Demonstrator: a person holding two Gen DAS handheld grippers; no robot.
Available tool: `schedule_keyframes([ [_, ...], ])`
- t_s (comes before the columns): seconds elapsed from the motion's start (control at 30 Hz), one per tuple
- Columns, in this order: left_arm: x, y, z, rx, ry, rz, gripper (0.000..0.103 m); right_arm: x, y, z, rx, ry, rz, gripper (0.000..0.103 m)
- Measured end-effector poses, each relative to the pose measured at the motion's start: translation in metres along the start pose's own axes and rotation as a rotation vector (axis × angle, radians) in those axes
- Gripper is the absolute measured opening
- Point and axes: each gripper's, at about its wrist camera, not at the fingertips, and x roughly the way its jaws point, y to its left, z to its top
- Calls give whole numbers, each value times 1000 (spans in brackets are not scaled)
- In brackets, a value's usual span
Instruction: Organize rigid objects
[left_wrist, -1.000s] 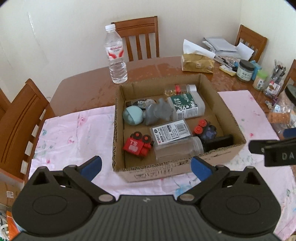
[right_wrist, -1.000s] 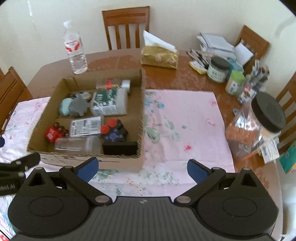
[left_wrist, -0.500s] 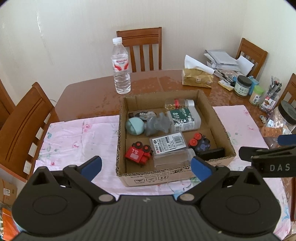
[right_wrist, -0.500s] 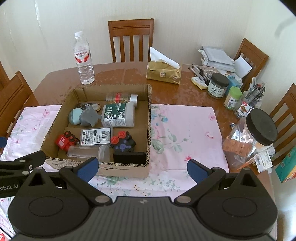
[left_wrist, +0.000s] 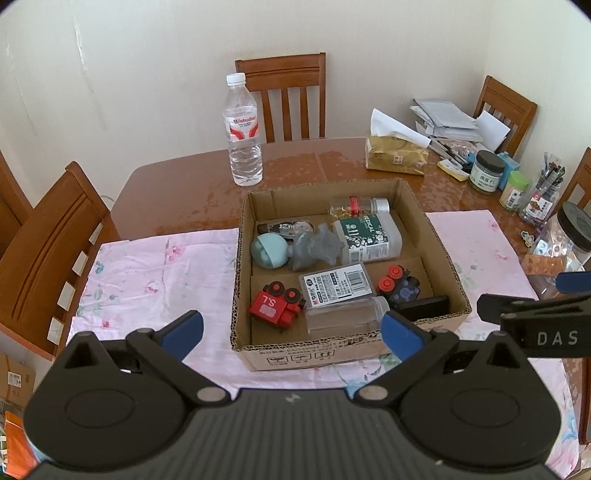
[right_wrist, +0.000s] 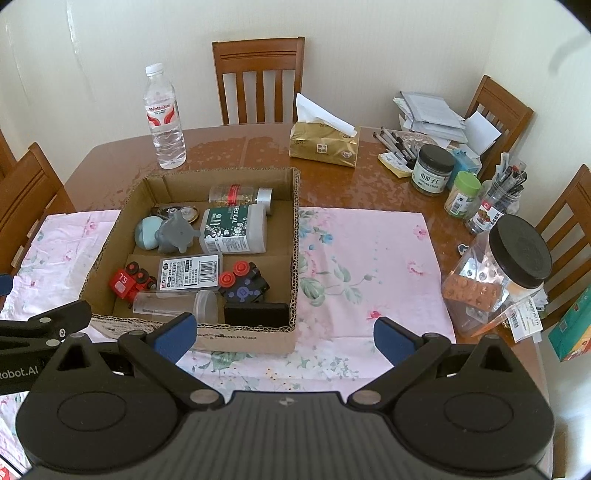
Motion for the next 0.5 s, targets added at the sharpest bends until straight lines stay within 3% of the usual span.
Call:
schedule_keyframes([
  [0.5,2,-1,3,0,5,10,102,1,-1,1,-3,0,4,103],
])
